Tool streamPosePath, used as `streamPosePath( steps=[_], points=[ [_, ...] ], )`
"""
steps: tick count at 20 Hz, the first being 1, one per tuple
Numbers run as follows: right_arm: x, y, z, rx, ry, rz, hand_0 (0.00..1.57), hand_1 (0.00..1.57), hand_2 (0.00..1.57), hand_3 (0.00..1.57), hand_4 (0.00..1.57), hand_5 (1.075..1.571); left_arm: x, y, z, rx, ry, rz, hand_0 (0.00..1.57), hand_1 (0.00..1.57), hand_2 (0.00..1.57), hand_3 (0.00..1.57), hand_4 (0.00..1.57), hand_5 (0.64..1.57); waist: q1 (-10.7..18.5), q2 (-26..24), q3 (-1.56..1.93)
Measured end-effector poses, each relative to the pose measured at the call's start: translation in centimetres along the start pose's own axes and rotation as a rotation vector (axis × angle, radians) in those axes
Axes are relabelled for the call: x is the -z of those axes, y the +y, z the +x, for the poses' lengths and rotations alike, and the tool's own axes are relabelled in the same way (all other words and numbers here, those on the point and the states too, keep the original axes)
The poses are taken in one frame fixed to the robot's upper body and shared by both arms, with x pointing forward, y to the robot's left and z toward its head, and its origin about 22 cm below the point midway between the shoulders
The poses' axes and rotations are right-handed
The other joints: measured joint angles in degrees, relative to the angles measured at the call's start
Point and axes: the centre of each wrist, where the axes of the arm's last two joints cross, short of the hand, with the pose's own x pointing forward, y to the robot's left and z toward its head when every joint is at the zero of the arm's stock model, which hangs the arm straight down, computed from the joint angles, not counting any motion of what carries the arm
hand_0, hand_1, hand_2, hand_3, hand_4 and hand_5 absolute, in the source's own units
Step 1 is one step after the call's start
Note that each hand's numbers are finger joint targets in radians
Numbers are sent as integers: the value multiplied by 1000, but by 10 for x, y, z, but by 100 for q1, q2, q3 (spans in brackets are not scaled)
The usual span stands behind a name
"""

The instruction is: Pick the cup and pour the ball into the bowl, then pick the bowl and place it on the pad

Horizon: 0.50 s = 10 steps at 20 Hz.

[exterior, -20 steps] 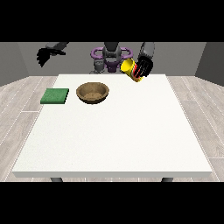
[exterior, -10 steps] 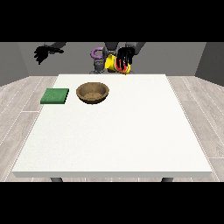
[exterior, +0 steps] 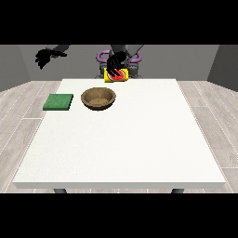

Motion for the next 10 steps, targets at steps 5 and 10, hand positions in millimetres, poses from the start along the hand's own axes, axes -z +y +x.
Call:
streamPosePath(
  steps=[5, 10],
  points=[
    [-6, -4, -4, -3, 18, -6, 0, 0, 0, 0, 0, 1571, -3, 2, 20, 211, -97, -28, 1449, 1449, 1571, 1571, 1529, 1137, 39, -125, -6],
    [0, -3, -1, 2, 24, -15, 0, 0, 0, 0, 0, 1568, -2, 14, 31, 302, -147, -12, 1447, 1447, 1571, 1571, 1532, 1135, 142, -73, -10]
  ],
)
